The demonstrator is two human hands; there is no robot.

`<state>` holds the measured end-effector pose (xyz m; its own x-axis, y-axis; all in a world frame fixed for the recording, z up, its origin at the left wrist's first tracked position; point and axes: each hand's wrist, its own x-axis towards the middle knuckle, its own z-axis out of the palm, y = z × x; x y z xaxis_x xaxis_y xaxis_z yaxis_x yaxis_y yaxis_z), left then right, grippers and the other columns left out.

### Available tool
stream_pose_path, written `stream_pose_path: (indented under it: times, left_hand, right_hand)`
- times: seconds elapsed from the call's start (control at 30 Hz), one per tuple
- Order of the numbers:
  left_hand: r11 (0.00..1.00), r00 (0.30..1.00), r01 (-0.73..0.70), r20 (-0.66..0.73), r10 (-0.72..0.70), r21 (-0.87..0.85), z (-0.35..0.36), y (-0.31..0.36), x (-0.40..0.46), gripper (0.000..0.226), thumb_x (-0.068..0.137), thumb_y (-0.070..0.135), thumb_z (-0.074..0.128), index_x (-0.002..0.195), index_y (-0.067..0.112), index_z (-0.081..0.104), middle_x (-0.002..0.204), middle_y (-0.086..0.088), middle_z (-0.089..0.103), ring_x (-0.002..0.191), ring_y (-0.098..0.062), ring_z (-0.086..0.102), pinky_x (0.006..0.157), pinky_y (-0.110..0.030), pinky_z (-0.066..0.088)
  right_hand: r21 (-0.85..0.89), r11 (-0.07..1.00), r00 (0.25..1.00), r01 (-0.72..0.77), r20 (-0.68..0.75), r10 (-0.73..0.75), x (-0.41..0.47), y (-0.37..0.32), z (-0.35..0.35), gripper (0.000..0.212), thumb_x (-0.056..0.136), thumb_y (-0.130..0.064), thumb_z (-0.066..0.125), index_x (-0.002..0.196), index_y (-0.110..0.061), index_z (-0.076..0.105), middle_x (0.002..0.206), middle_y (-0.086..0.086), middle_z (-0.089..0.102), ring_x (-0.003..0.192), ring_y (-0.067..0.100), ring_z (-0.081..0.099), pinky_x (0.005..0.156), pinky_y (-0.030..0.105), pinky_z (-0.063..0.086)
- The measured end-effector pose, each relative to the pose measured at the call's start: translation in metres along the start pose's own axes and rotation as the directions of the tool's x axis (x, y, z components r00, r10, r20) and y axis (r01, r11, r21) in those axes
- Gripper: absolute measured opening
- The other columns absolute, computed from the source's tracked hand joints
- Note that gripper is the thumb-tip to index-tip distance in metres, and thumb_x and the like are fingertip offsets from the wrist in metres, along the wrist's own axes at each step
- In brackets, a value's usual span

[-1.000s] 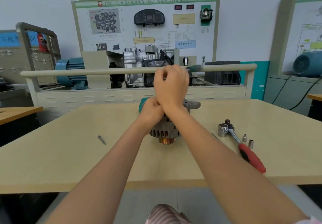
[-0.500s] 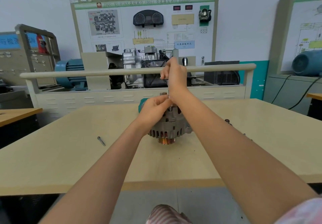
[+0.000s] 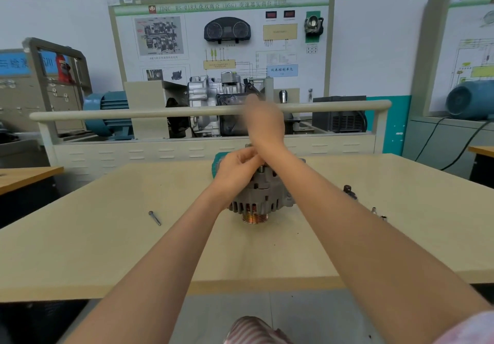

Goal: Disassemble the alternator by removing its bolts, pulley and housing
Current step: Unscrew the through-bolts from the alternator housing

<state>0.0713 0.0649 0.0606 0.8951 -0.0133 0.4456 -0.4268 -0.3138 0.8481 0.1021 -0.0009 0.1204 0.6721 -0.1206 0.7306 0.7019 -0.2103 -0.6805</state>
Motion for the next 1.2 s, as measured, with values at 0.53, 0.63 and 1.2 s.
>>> stream_pose_path:
  times: [0.53,0.63,1.2]
  left_hand:
    - [0.998,0.996,0.049,-0.079,-0.046,0.037,0.0,-0.003,0.001,0.011,0.094,0.011,0.052,0.088,0.012,0.061,0.083,-0.005,0.063,0.076,-0.011,0.054,0.062,-0.021,0.044]
    - [0.998,0.996,0.06,-0.066,-0.058,0.036,0.001,-0.002,0.001,0.012,0.093,0.013,0.053,0.094,0.012,0.065,0.087,-0.004,0.068,0.082,-0.013,0.059,0.066,-0.023,0.046]
    - [0.996,0.991,0.072,-0.118,-0.066,0.049,0.003,-0.002,-0.001,0.021,0.092,0.004,0.049,0.074,0.01,0.056,0.068,-0.002,0.056,0.061,-0.006,0.045,0.046,-0.01,0.037]
  right_hand:
    - [-0.643,0.753,0.923,0.141,-0.189,-0.335,-0.028,0.009,0.011,0.02,0.082,-0.024,0.048,0.078,-0.008,0.059,0.083,0.004,0.053,0.087,0.021,0.044,0.097,0.033,0.029]
    - [-0.388,0.901,0.955,0.192,-0.136,-0.262,-0.018,0.002,0.01,0.036,0.088,-0.021,0.047,0.053,-0.014,0.043,0.06,-0.006,0.043,0.067,0.011,0.04,0.087,0.032,0.036]
    - [-0.668,0.735,0.942,0.12,-0.158,-0.297,-0.031,0.01,0.003,0.019,0.082,-0.023,0.048,0.086,-0.007,0.058,0.09,0.005,0.052,0.094,0.022,0.044,0.104,0.034,0.025]
